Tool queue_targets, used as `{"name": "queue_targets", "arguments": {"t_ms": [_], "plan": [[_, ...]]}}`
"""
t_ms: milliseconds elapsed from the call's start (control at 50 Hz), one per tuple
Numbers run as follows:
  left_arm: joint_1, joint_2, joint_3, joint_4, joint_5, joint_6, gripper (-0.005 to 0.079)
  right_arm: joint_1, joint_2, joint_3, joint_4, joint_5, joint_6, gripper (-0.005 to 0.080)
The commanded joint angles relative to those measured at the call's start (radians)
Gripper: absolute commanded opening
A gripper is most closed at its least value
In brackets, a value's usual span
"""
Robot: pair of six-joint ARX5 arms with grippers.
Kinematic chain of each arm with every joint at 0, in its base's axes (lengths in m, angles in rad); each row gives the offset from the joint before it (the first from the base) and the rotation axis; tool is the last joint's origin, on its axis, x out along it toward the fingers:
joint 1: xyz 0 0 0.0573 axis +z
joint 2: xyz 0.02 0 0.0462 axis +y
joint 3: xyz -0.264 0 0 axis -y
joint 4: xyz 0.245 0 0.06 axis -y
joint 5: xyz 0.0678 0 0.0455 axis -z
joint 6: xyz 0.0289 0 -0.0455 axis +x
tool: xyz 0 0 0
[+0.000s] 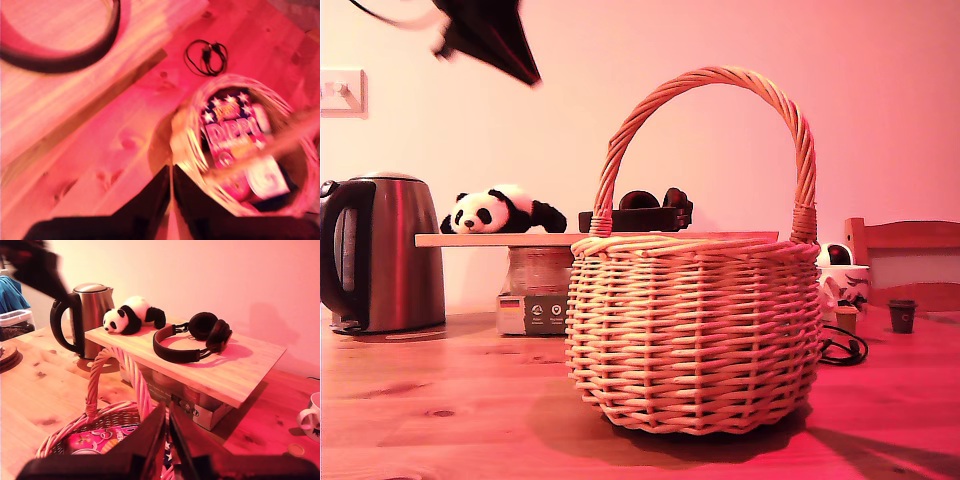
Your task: Pick up the headphones and place it on the shelf behind you
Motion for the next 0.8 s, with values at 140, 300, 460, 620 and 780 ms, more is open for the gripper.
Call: {"name": "queue_targets", "arguments": {"t_ms": [140,300,460,620,780], "plan": [[0.000,-0.284,-0.441,0.338,-0.101,-0.101,-0.0019,0.004,0.000,0.013,0.011,-0.003,0.005,-0.0013],[-0.002,-0.486,-0.691,0.548,-0.179,-0.150,-0.0019,0.004,-0.001,0.013,0.010,-0.025,0.028,-0.0013],[-0.015,-0.636,-0.888,0.703,-0.249,-0.178,-0.0019,0.005,-0.002,0.013,-0.021,-0.024,0.061,-0.0013],[-0.037,-0.744,-1.057,0.859,-0.296,-0.220,-0.0019,0.004,-0.021,0.013,-0.084,0.089,0.066,-0.0013],[-0.064,-0.784,-1.160,0.945,-0.327,-0.241,-0.0019,0.004,-0.063,0.011,-0.111,0.155,0.064,-0.0013]]}}
